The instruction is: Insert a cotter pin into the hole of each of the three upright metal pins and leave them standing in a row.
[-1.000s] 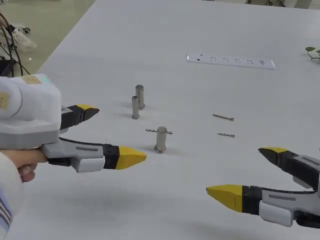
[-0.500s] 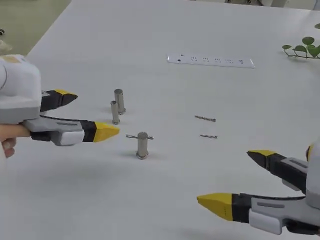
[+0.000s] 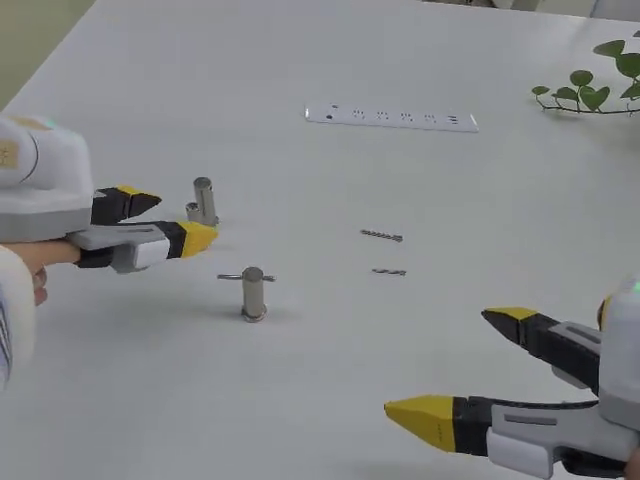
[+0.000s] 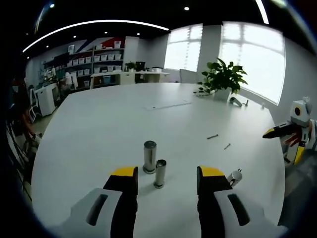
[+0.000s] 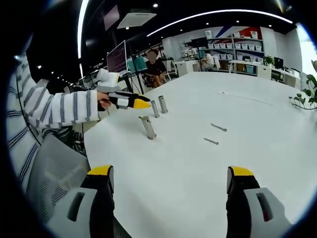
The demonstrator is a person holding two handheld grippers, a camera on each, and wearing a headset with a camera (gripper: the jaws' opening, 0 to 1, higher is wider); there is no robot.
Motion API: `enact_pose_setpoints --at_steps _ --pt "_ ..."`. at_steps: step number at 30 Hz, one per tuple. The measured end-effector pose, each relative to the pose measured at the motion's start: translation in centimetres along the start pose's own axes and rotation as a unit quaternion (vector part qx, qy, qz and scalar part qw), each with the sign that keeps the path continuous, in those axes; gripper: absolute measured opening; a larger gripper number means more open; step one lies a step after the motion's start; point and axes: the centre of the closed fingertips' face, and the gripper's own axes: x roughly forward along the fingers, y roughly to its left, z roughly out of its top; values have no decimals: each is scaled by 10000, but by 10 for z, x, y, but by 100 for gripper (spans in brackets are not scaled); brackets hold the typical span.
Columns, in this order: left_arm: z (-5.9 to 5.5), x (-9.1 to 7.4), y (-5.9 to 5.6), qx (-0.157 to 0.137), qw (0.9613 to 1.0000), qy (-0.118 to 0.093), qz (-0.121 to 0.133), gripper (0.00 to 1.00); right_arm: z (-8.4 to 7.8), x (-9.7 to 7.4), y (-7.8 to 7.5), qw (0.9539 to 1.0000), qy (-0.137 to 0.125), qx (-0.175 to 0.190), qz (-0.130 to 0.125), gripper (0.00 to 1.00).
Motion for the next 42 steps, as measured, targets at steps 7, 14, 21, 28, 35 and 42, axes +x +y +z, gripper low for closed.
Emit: enact_pose_setpoints --at_steps 7,14,21,28,35,42 --pt "-10 14 3 234 9995 186 53 30 -2 -5 -5 9999 5 50 -92 93" --pt "-16 21 8 278 9993 227 87 23 0 -11 -4 9997 -127 145 -140 93" --pt "-17 24 13 207 9995 210 147 14 -2 -14 -5 9996 -127 188 -190 92" --pt "-9 24 10 659 9977 119 109 6 -4 -17 -5 9995 -99 216 -214 92" --pt "-9 19 9 669 9975 144 199 5 -4 -17 -6 9994 -114 231 -224 91" --pt "9 2 13 258 9988 -163 390 5 0 -18 -5 9994 -156 203 -213 91"
